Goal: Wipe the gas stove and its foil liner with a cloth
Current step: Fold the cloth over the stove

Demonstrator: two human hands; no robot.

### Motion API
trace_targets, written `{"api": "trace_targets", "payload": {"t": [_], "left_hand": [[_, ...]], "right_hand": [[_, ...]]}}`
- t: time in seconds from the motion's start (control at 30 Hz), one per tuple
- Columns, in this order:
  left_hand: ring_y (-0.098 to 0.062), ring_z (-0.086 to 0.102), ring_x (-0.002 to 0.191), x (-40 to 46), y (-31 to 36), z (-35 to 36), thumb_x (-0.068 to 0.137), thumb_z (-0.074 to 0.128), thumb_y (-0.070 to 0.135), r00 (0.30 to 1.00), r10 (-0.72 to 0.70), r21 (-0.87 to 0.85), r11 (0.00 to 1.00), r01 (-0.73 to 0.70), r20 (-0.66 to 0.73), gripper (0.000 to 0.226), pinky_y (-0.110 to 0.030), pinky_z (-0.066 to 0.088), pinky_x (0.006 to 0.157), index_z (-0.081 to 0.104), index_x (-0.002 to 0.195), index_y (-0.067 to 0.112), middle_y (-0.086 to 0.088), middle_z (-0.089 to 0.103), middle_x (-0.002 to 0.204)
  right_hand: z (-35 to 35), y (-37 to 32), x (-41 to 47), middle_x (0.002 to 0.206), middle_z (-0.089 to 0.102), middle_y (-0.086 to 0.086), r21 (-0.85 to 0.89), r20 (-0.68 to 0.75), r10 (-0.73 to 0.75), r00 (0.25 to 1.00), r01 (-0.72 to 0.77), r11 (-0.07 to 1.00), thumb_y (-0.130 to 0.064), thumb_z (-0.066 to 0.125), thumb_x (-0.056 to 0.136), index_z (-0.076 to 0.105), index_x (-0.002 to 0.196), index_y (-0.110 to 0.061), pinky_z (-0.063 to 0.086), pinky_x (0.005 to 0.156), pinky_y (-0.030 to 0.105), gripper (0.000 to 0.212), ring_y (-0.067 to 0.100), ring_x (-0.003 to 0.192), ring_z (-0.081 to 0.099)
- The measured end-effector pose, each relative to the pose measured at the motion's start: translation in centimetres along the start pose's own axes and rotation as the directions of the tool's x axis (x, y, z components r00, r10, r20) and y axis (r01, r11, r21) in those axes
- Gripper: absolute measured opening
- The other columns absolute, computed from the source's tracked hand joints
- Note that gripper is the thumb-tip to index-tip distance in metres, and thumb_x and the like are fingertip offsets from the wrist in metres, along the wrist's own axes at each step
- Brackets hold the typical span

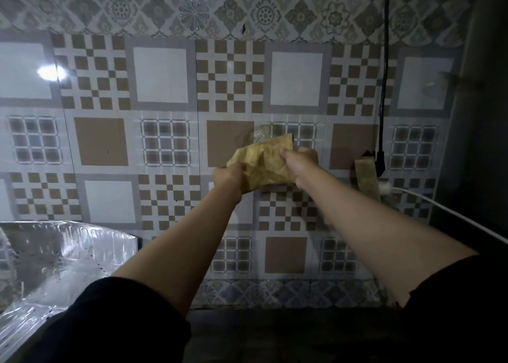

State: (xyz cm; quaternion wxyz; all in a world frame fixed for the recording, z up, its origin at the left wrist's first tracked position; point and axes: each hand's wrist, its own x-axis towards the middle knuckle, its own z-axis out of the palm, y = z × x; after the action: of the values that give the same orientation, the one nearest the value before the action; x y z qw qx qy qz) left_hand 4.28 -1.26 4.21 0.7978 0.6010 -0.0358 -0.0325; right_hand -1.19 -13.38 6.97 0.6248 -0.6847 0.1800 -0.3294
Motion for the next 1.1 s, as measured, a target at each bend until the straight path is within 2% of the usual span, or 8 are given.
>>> {"api": "trace_targets", "payload": {"t": [0.2,0.33,0.43,0.53,0.7,0.87,1.0,1.1], "left_hand": [[-0.027,0.056,0.097,-1.8,1.8,-2.0,0.083,0.069,0.005,0.992,0.098,0.128,0.986,-0.107,0.077,0.033,-0.041,0.053,0.080,0.047,0.107,0.008,-0.009,0.056,0.103],[-0.034,0.045,0.127,-4.3,2.9,-3.3,0.073,0.080,0.012,0.969,0.094,0.430,0.883,-0.188,0.230,0.089,-0.045,0.043,0.096,0.026,0.144,0.003,-0.016,0.042,0.142],[-0.030,0.034,0.136,-6.9,4.0,-3.4,0.082,0.069,0.006,0.874,0.118,0.452,0.818,-0.355,0.471,0.078,-0.037,0.030,0.106,0.026,0.147,0.007,-0.012,0.036,0.149],[-0.018,0.052,0.119,-10.2,5.6,-3.5,0.089,0.059,0.005,0.776,0.039,0.497,0.747,-0.441,0.630,0.040,-0.027,0.040,0.098,0.053,0.128,0.008,-0.007,0.057,0.129],[-0.029,0.060,0.109,-14.3,6.8,-3.1,0.083,0.069,0.013,0.746,-0.004,0.511,0.732,-0.452,0.666,0.029,-0.046,0.046,0.101,0.061,0.109,0.004,-0.012,0.063,0.111],[-0.028,0.061,0.096,-18.0,7.6,-2.4,0.088,0.063,0.011,0.697,0.003,0.438,0.777,-0.453,0.717,0.020,-0.032,0.053,0.074,0.059,0.106,0.002,-0.014,0.060,0.105],[-0.028,0.059,0.095,-20.8,7.7,-1.7,0.087,0.065,0.012,0.752,0.063,0.409,0.807,-0.425,0.656,0.023,-0.033,0.054,0.074,0.061,0.109,0.007,-0.015,0.058,0.110],[-0.025,0.059,0.092,-22.3,7.6,-1.6,0.086,0.067,0.010,0.804,0.121,0.355,0.852,-0.385,0.582,0.035,-0.033,0.055,0.074,0.056,0.119,0.003,-0.011,0.058,0.105]], "right_hand": [[-2.0,-2.3,-2.6,0.117,0.063,0.009,-0.128,-0.001,-0.174,0.985,0.173,0.977,-0.024,0.051,0.094,0.056,0.122,-0.009,0.053,0.089,0.033,0.032,0.025,0.103,0.062],[-3.9,-3.6,-5.2,0.106,0.060,0.004,-0.225,0.087,-0.270,0.959,0.283,0.932,-0.021,0.049,0.096,0.057,0.116,-0.014,0.047,0.079,0.026,0.022,0.018,0.093,0.056],[-5.2,-5.0,-7.6,0.106,0.062,0.002,-0.271,0.169,-0.304,0.938,0.341,0.900,-0.021,0.051,0.095,0.059,0.117,-0.014,0.046,0.082,0.027,0.024,0.018,0.097,0.057],[-6.7,-6.1,-9.9,0.103,0.064,0.001,-0.318,0.239,-0.329,0.914,0.394,0.863,-0.020,0.055,0.093,0.062,0.110,-0.015,0.048,0.083,0.026,0.019,0.017,0.095,0.060],[-9.9,-7.2,-13.5,0.085,0.062,0.000,-0.396,0.237,-0.326,0.915,0.397,0.828,-0.022,0.057,0.090,0.066,0.096,-0.009,0.045,0.062,0.021,0.017,0.014,0.079,0.059],[-12.6,-6.9,-16.5,0.073,0.057,0.005,-0.480,0.204,-0.092,0.975,0.182,0.858,-0.026,0.061,0.087,0.059,0.090,-0.012,0.043,0.051,0.020,0.014,0.016,0.061,0.055],[-14.1,-6.0,-19.1,0.079,0.061,0.007,-0.398,0.217,0.123,0.968,-0.028,0.917,-0.029,0.061,0.090,0.045,0.105,-0.011,0.056,0.065,0.037,0.028,0.020,0.070,0.061],[-14.3,-4.6,-19.5,0.071,0.053,0.001,-0.282,0.018,-0.137,0.990,0.136,0.950,-0.028,0.059,0.090,0.053,0.084,-0.014,0.051,0.077,0.035,0.017,0.018,0.073,0.055]]}}
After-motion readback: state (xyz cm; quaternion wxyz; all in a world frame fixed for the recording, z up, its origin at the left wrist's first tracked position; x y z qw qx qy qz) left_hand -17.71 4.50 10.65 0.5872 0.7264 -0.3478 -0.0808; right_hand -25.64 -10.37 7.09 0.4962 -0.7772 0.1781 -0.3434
